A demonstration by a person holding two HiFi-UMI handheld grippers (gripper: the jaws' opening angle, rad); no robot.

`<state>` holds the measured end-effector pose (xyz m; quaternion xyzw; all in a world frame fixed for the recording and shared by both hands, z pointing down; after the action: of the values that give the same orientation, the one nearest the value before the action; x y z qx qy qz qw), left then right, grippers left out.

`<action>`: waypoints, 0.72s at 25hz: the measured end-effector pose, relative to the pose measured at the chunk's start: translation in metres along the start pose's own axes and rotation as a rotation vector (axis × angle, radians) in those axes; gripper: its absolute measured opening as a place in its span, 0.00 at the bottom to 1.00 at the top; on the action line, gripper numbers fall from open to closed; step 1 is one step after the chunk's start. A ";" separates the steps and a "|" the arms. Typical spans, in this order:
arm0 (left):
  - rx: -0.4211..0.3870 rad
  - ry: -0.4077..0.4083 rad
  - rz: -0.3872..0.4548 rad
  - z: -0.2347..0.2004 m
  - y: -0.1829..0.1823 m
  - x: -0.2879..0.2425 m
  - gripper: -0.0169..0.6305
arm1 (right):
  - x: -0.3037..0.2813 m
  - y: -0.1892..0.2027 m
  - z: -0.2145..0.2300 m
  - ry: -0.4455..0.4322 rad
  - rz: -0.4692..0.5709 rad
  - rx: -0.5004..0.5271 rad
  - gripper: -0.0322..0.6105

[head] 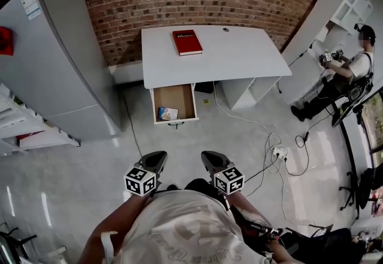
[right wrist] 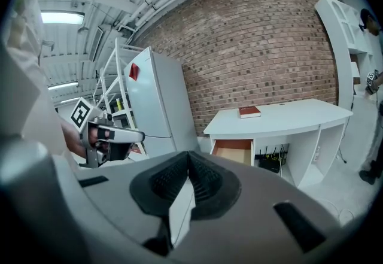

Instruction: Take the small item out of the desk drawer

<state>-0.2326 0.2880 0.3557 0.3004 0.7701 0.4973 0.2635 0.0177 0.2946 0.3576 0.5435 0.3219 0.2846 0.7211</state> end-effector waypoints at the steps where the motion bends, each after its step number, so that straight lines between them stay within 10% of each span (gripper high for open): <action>1: 0.000 -0.002 0.000 -0.001 0.000 0.002 0.04 | -0.001 0.000 -0.001 -0.001 -0.001 -0.002 0.06; 18: 0.022 -0.065 -0.044 -0.015 0.012 0.004 0.04 | -0.020 0.023 0.007 -0.033 -0.048 -0.065 0.06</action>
<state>-0.2438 0.2856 0.3725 0.3020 0.7730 0.4729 0.2961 0.0088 0.2806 0.3847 0.5166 0.3135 0.2683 0.7502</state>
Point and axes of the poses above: the fingertips, and each gripper's own axes: x backward along the fingers, z to its right, y out of its underside, the point moved 8 cm from there along x, backward along the fingers, and after that the axes turned 13 degrees about z, right-handed, at the moved point
